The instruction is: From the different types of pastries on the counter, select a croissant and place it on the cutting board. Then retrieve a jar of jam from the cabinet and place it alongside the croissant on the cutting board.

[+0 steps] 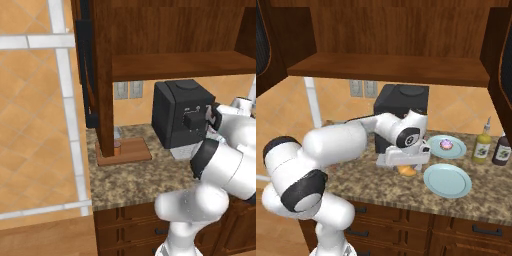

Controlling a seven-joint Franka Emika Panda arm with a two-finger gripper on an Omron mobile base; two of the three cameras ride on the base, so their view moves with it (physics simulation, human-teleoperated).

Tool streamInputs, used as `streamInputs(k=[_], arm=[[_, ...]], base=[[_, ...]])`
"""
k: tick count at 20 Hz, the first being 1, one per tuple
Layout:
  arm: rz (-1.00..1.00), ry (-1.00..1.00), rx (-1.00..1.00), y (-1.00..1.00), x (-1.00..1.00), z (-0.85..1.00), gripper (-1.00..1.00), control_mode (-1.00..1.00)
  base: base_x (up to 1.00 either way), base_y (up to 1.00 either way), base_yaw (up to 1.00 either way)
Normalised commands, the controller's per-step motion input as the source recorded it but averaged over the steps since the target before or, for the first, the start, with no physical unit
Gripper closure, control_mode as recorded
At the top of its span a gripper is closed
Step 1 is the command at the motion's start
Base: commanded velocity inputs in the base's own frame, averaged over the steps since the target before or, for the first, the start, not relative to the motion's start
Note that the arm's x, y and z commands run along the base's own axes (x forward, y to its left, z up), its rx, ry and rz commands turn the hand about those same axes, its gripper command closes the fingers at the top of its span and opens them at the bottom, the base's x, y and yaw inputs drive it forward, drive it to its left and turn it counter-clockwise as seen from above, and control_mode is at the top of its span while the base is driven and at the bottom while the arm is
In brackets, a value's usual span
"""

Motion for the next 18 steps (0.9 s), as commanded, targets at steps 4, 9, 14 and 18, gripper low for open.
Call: streamInputs(k=[4,9,14,18], arm=[[-0.17,-0.11,-0.07,1.0,-0.05,0.73,1.0,-1.0],[-0.13,-0.04,0.0,1.0,-0.01,0.6,1.0,-1.0],[-0.13,0.0,0.0,1.0,0.0,0.2,1.0,-1.0],[-0.11,0.05,0.0,0.95,0.03,0.05,1.0,-1.0]], base=[[0.0,0.0,0.0],[0.0,0.0,0.0],[0.0,0.0,0.0],[0.0,0.0,0.0]])
